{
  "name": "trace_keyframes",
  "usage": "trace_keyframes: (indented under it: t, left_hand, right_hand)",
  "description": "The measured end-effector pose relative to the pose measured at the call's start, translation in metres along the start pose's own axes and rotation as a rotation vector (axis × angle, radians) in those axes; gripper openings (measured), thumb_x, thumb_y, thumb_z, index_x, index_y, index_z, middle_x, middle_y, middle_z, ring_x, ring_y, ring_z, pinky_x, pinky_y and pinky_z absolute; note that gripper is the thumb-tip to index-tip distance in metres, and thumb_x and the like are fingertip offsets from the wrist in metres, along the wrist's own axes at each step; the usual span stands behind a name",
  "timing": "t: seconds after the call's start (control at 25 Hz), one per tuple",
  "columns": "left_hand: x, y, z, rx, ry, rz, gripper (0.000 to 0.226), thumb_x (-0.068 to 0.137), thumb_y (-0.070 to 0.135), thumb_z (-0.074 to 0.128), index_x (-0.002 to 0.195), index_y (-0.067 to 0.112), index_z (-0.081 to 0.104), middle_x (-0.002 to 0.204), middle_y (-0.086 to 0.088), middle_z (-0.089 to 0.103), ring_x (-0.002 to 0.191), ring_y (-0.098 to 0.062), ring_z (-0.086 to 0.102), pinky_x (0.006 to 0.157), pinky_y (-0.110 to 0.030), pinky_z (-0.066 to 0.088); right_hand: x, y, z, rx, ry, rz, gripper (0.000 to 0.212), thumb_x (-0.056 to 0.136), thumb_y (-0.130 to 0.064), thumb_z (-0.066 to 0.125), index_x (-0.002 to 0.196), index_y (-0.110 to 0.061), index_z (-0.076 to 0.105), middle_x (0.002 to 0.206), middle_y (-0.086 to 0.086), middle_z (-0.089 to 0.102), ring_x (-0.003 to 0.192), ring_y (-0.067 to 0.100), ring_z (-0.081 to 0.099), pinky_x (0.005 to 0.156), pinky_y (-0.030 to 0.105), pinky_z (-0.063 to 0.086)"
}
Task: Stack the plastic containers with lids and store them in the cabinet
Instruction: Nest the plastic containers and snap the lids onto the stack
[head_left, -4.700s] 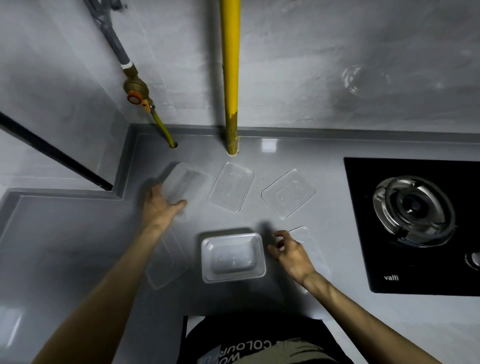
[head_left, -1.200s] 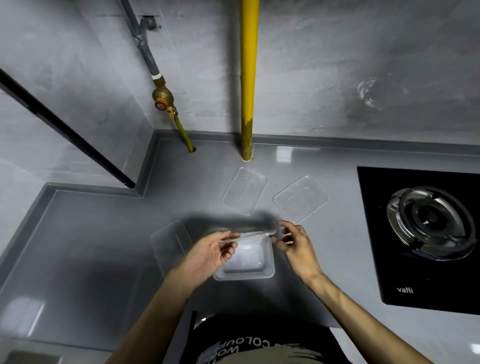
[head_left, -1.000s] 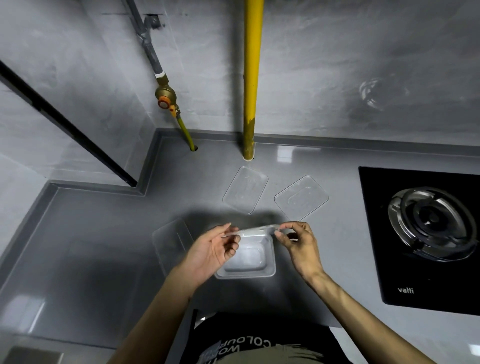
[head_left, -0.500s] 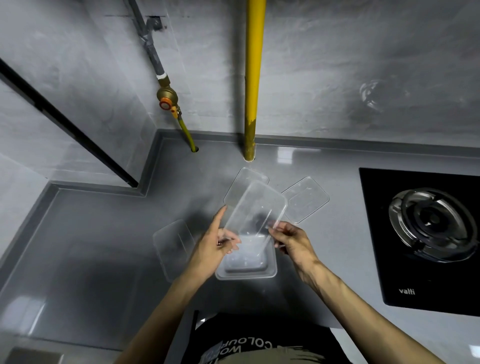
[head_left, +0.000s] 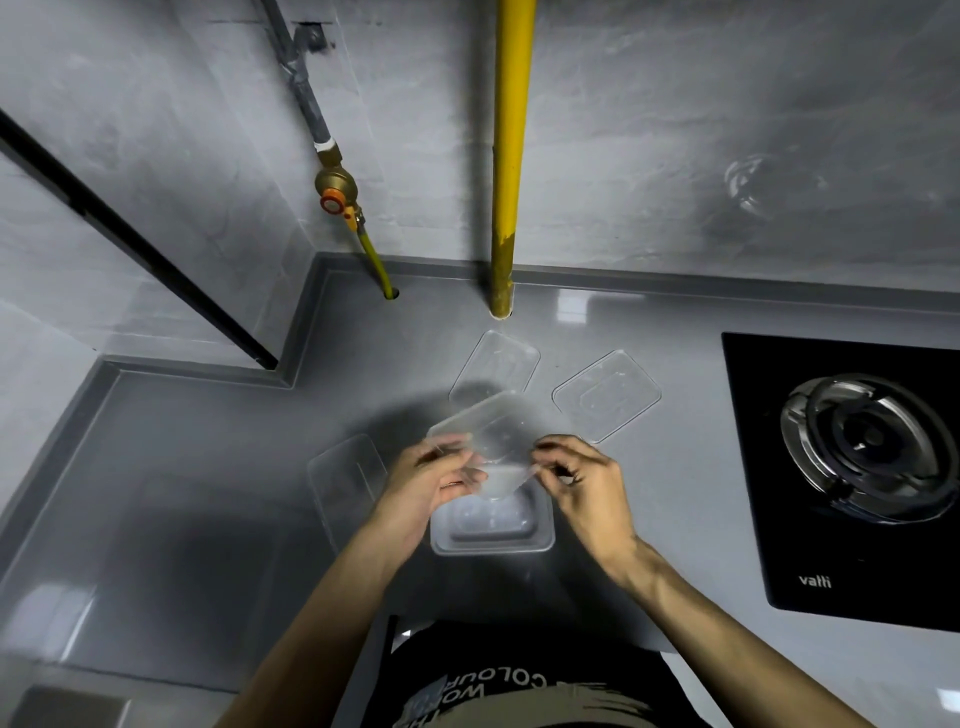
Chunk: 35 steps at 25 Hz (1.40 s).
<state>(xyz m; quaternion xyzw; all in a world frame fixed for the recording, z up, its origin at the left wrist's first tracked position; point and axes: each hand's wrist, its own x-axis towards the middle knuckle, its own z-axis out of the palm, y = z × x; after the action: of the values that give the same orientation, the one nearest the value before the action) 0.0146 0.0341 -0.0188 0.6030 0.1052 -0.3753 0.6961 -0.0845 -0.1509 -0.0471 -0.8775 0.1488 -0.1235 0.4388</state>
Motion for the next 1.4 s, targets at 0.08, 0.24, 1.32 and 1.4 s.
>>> trace_keyframes:
  t: [0.08,0.24,1.32,1.4]
  left_hand:
    - [-0.002,-0.002,-0.003,0.049,0.052,0.001,0.023,0.089,-0.001,0.060,0.112,0.003,0.060,0.085,-0.015,0.071,0.070,-0.022,0.071,0.069,-0.028,0.061]
    - [-0.002,-0.006,-0.023,0.363,0.092,-0.056,0.024,0.087,-0.007,0.058,0.109,0.003,0.056,0.080,-0.010,0.068,0.057,-0.015,0.064,0.058,-0.022,0.054]
    - [0.028,-0.078,-0.045,0.890,0.381,0.128,0.024,0.089,0.005,0.059,0.109,0.008,0.071,0.102,-0.005,0.073,0.086,-0.013,0.063,0.086,-0.024,0.050]
    - [0.031,-0.076,-0.049,0.832,0.386,0.107,0.022,0.086,0.003,0.063,0.105,0.007,0.074,0.101,-0.010,0.075,0.085,-0.018,0.068,0.090,-0.032,0.056]
  right_hand:
    - [-0.008,0.002,0.000,-0.159,-0.055,-0.044,0.027,0.077,-0.018,0.075,0.104,-0.022,0.076,0.116,-0.012,0.069,0.090,0.000,0.066,0.086,0.017,0.055]
    - [-0.008,0.019,-0.009,-0.179,0.021,0.215,0.032,0.083,-0.035,0.070,0.114,-0.028,0.068,0.117,-0.012,0.067,0.080,0.012,0.069,0.079,0.029,0.057]
    - [-0.017,0.053,0.038,-0.231,-0.257,0.584,0.027,0.087,-0.035,0.066,0.094,-0.009,0.066,0.092,0.015,0.074,0.088,0.036,0.067,0.076,0.038,0.054]
    - [-0.017,0.056,0.038,-0.201,-0.273,0.612,0.029,0.087,-0.036,0.065,0.096,-0.009,0.069,0.094,0.014,0.075,0.090,0.035,0.068,0.078,0.038,0.054]
